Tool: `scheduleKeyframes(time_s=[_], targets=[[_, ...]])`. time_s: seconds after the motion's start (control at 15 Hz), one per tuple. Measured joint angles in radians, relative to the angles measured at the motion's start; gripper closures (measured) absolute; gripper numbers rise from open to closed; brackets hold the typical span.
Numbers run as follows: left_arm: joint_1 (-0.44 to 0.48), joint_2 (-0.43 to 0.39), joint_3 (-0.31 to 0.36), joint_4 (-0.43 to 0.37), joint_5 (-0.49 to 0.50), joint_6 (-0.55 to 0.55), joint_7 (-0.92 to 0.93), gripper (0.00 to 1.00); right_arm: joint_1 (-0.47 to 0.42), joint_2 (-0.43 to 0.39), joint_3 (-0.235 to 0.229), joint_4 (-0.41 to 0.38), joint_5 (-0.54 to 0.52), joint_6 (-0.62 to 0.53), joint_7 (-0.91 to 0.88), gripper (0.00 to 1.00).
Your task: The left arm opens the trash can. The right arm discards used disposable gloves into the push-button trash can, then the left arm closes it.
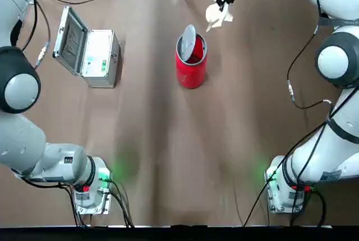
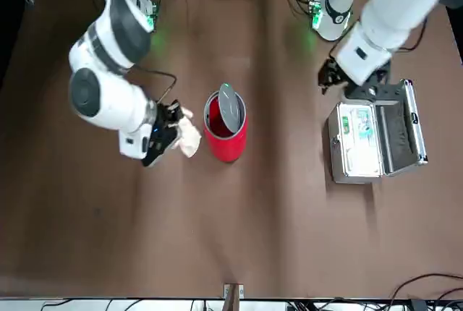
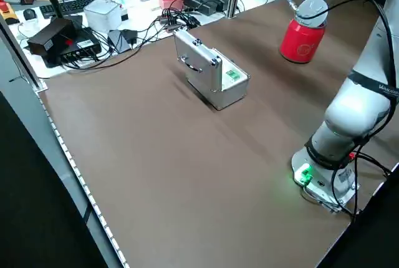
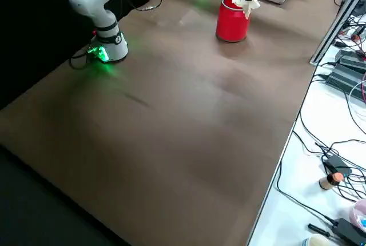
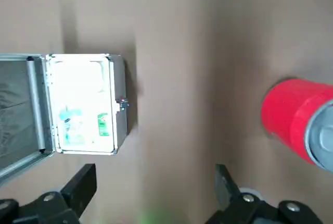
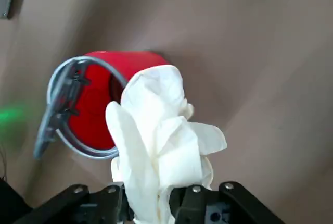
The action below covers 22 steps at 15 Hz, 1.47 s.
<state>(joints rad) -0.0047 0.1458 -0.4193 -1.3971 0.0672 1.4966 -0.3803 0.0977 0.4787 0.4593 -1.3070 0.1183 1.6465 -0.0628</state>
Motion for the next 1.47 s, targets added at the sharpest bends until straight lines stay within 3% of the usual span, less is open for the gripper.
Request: scheduleKeyframes(time_s=[0.6, 0.73, 1.13, 1.47], targets=[[0.071, -0.004, -0.001, -0.001, 0.001, 0.043, 0.014, 0.0, 0.129, 0.004, 0.0, -0.029, 0.001, -0.006, 0.031, 0.89], [0.103, -0.014, -0.001, -0.001, 0.008, 0.044, 0.106, 0.0, 0.15, 0.011, 0.0, -0.044, 0.002, -0.006, 0.043, 0.89], [0.159, -0.023, -0.001, -0.001, 0.008, 0.044, 0.174, 0.0, 0.144, 0.075, -0.018, -0.052, 0.158, 0.039, 0.073, 0.89], [0.167, -0.024, -0.003, -0.001, 0.008, 0.044, 0.174, 0.0, 0.133, 0.104, -0.022, -0.052, 0.192, 0.079, 0.079, 0.89]])
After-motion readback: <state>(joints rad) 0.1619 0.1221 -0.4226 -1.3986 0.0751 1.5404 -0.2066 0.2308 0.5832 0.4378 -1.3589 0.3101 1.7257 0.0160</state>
